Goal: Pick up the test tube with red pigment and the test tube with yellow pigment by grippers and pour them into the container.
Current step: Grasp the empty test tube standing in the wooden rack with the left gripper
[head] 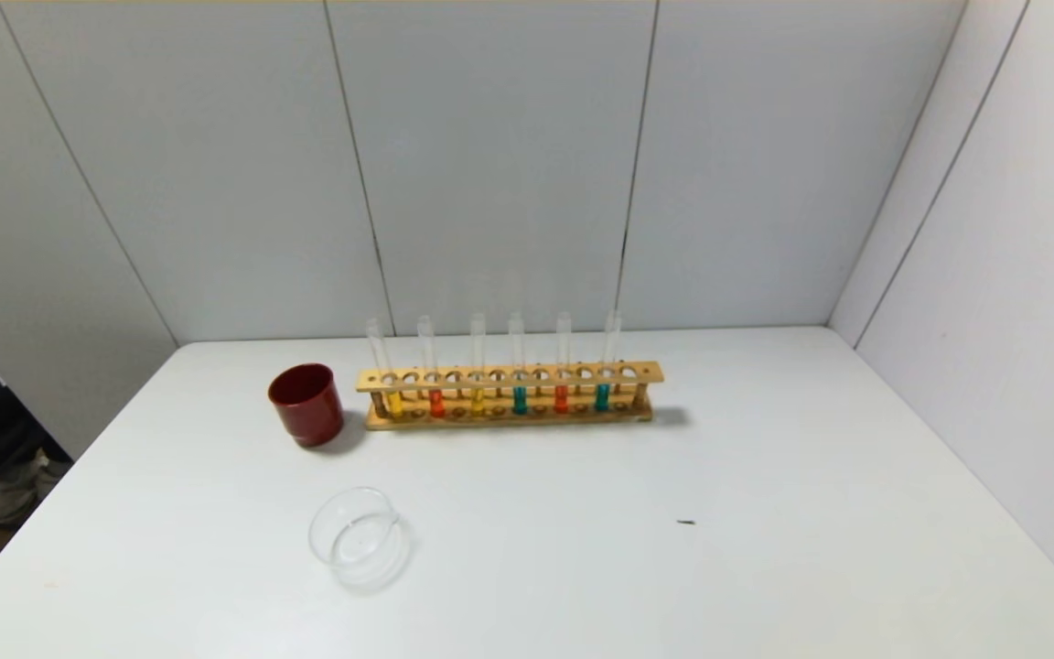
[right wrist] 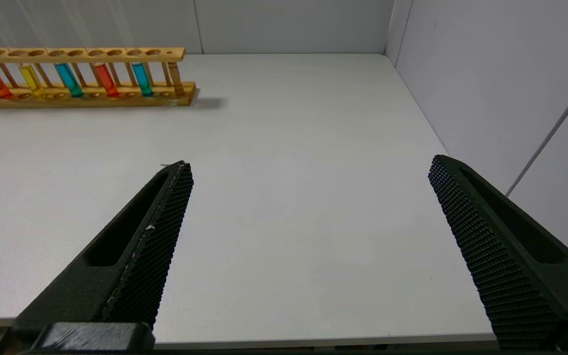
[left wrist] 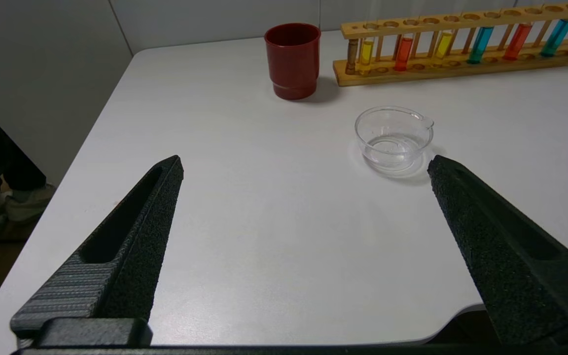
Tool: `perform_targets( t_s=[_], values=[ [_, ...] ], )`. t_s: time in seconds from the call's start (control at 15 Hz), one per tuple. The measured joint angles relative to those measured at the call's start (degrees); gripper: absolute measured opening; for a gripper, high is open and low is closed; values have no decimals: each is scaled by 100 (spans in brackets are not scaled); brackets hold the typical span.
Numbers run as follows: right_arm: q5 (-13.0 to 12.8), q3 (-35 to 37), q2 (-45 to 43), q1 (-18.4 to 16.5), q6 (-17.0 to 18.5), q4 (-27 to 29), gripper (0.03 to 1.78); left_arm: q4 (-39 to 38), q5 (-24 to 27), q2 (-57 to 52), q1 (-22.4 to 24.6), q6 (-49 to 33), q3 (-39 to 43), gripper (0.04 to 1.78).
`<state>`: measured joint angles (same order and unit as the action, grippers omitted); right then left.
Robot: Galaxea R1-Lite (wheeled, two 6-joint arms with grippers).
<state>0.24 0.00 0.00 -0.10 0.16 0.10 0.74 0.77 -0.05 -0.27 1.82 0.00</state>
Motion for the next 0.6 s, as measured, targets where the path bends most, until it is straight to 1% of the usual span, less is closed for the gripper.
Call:
perform_targets(
  t_s=[0.33, 0.6],
  values=[
    [-2, 0, 0, 0, 2, 0, 175, -30, -48, 0, 0, -130, 0, 175],
    [0, 0, 0, 0, 2, 0, 175, 20, -9, 0, 0, 57, -51, 175]
  ],
)
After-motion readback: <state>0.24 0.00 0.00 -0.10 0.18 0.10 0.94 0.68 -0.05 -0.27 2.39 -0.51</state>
